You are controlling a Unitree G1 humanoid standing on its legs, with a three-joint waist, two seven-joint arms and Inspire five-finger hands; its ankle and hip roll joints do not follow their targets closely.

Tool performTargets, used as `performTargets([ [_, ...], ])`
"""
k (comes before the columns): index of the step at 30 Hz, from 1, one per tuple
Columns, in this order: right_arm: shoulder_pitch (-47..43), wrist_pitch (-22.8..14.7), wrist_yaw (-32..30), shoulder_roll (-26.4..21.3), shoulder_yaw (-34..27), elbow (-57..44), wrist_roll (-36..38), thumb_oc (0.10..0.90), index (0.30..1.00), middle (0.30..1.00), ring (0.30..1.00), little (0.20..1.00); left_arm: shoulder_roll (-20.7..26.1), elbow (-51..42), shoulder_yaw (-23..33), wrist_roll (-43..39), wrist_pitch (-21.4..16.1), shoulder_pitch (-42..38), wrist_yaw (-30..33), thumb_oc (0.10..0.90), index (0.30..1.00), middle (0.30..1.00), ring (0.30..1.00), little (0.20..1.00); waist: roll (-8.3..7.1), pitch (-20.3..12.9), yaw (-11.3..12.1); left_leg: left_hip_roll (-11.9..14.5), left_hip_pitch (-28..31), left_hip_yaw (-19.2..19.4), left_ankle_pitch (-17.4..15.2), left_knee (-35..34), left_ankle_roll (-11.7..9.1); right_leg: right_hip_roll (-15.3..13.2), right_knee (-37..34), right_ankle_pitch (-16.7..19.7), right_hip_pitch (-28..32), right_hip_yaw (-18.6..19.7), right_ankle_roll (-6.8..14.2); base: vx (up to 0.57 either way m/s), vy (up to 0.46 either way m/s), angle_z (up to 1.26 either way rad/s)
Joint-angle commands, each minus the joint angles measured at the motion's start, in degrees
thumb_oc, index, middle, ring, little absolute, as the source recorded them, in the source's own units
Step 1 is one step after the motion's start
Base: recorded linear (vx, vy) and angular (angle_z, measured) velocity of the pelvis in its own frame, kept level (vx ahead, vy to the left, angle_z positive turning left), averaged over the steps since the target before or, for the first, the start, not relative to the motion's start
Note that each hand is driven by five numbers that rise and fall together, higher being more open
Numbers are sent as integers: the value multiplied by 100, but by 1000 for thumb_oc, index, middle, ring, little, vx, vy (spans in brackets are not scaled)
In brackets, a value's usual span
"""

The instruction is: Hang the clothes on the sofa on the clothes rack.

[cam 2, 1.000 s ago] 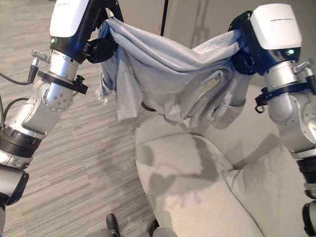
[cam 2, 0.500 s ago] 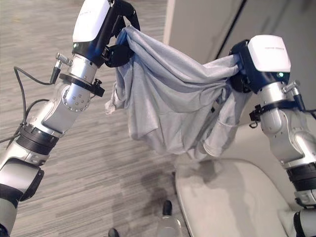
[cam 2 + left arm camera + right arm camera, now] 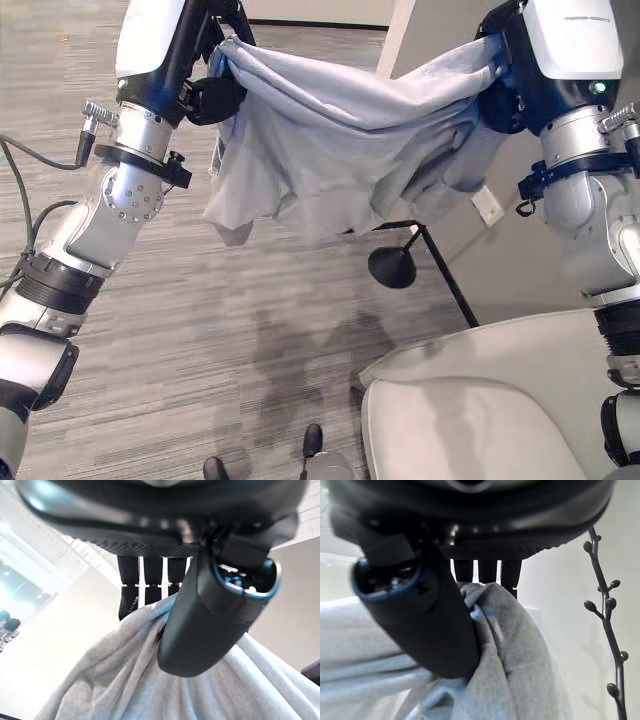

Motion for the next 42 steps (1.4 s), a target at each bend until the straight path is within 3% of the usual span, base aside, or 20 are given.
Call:
performTargets([
  [1,-150,98,-501,-414,-739,-49,258,400,300,300,300,300,-44,-343,348,-205,-320,-385,284,400,300,300,300,300,-233,-379,162,136,-540,-61,-923,1885,-466,169,56,-1042,543,34,288,11,-67,30],
  [4,105,107,-462,-379,-908,-116,261,400,300,300,300,300,13,-329,401,-266,-288,-324,299,400,300,300,300,300,-208,-425,168,276,-725,-108,-899,1290,-411,121,56,-1089,567,26,371,147,50,21],
  [6,180,40,-495,-423,-843,-154,249,400,300,300,300,300,281,-358,315,-186,-286,-174,341,400,300,300,300,300,-43,-459,315,340,-852,-598,-383,124,-378,92,56,-1294,661,207,449,287,121,1],
  [7,178,37,-495,-423,-836,-153,251,400,300,300,300,300,283,-364,320,-185,-287,-162,340,400,300,300,300,300,-42,-473,311,333,-822,-593,-345,51,-380,91,56,-1300,657,208,450,281,131,-26],
  [9,245,116,-353,-327,-841,-65,211,400,300,300,300,300,449,-536,520,-290,-348,61,267,400,300,300,300,300,157,-628,268,279,-581,-327,-448,-99,-338,-86,83,-1252,774,268,638,354,241,-47],
  [12,-60,119,-342,-299,-456,62,198,400,300,300,300,300,548,-582,486,-275,-333,49,318,400,300,300,300,300,252,-589,322,63,-238,-96,-604,-99,-65,-350,1209,-1237,447,631,710,323,246,-109],
  [15,-337,111,-271,-261,-186,95,235,400,300,300,300,300,619,-533,518,-302,-257,54,341,400,300,300,300,300,311,-418,240,-138,79,-11,-788,-99,220,-557,2670,-771,-157,975,827,190,166,-75],
  [19,-604,73,-283,-155,11,133,292,400,300,300,300,300,849,-589,592,-233,-230,4,361,400,300,300,300,300,380,-304,226,-156,316,234,-1042,-99,291,-794,3445,-657,-914,827,886,200,57,-81],
  [22,-478,24,-232,-188,-97,-44,401,400,300,300,300,300,838,-607,793,-223,-306,195,360,400,300,300,300,300,378,-290,25,-178,623,340,-1226,-99,78,-311,965,-535,-1142,343,862,373,-236,-77],
  [25,-399,93,-220,-491,-216,-36,123,400,300,300,300,300,1014,-637,824,24,-279,388,366,400,300,300,300,300,327,-316,-54,-122,652,352,-1301,-99,-7,-215,236,-469,-889,205,923,231,-126,12],
  [27,-14,24,-190,-509,-538,-195,260,400,300,300,300,300,541,-688,754,-114,-368,215,314,400,300,300,300,300,204,-433,-47,54,616,590,-996,329,-257,-280,66,-384,-481,-62,771,313,-339,38],
  [29,86,-59,-248,-593,-706,-213,414,400,300,300,300,300,361,-655,699,-208,-439,219,226,400,300,300,300,300,185,-436,-84,332,235,610,-892,1454,-479,-240,56,-572,-189,-207,600,282,-305,39],
  [30,90,-29,-210,-668,-773,-234,466,400,300,300,300,300,326,-633,713,-274,-415,247,191,400,300,300,300,300,130,-358,-20,474,-68,371,-645,2321,-592,-203,56,-682,5,-184,453,244,-235,44],
  [32,107,-36,-173,-678,-806,-279,510,400,300,300,300,300,326,-630,739,-330,-407,268,182,400,300,300,300,300,130,-280,2,574,-355,83,-621,2916,-636,-101,56,-791,129,-189,339,144,-151,22],
  [34,78,-9,-158,-739,-822,-255,524,400,300,300,300,300,309,-630,736,-403,-391,281,176,400,300,300,300,300,-3,-187,37,722,-739,22,-565,3299,-640,-108,56,-919,282,-126,290,206,-82,-1],
  [35,148,7,-111,-723,-851,-253,549,400,300,300,300,300,281,-622,821,-441,-383,345,188,400,300,300,300,300,-8,-193,8,910,-738,172,-656,2684,-569,-157,56,-960,333,-101,349,215,6,0],
  [37,206,-21,-105,-696,-854,-269,543,400,300,300,300,300,263,-646,874,-436,-383,424,160,400,300,300,300,300,1,-233,26,909,-536,276,-652,2110,-529,-211,56,-998,348,-70,400,245,97,-3],
  [39,249,-50,-123,-718,-817,-248,550,400,300,300,300,300,278,-668,871,-423,-381,497,136,400,300,300,300,300,96,-307,57,999,-431,209,-264,700,-556,-235,56,-1116,395,-12,479,317,160,-21],
  [40,270,-33,-133,-722,-816,-207,555,400,300,300,300,300,328,-669,920,-413,-375,588,147,400,300,300,300,300,169,-334,102,1022,-516,54,-4,182,-580,-232,56,-1214,428,20,492,321,135,-25],
  [42,191,-36,-202,-714,-689,-101,571,400,300,300,300,300,471,-674,859,-418,-390,591,210,400,300,300,300,300,237,-348,205,1040,-982,-332,68,-99,-679,-243,56,-1383,655,126,493,388,113,-43],
])
